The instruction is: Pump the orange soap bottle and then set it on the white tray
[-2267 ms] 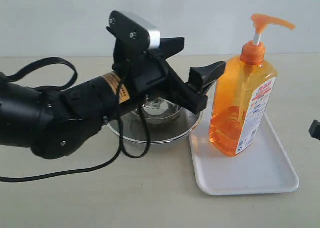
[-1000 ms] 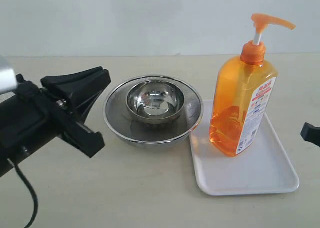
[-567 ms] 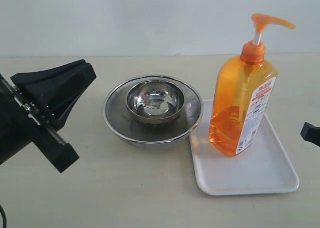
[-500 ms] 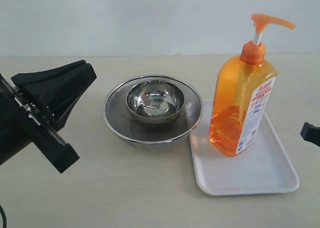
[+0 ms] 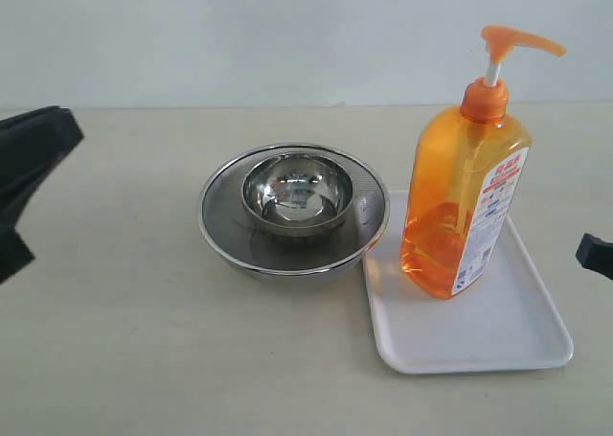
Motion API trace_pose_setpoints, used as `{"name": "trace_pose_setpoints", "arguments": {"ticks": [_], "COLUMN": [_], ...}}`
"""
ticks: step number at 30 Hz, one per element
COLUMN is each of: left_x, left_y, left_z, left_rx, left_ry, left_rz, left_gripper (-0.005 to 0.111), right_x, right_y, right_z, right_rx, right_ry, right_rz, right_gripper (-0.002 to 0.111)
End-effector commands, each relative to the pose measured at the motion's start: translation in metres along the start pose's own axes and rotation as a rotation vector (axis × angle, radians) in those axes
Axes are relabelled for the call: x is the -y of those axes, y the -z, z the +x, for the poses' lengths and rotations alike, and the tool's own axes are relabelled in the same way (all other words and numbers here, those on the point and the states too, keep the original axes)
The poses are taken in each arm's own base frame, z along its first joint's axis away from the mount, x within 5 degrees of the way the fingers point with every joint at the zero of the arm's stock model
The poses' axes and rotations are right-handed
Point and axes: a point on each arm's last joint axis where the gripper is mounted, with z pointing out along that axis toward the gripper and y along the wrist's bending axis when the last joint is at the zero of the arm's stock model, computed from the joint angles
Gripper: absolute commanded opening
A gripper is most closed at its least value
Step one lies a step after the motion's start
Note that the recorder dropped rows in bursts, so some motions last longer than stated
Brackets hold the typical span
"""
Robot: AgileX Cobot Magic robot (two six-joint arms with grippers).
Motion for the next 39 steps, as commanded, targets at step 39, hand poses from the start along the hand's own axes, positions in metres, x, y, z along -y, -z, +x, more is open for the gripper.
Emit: {"name": "trace_pose_setpoints", "arguments": {"ticks": [39], "left_x": [-0.041], "left_y": [0.111], "left_z": [0.051], "left_rx": [-0.030], "left_ry": [0.094], "left_rz": [-0.620], "left_gripper": [0.005], "right_x": [0.001], "right_y": [0.000], "right_z": [-0.002], "right_rx": [0.019], "right_ry": [0.007], "right_rz": [0.005], "right_gripper": [0.000]}}
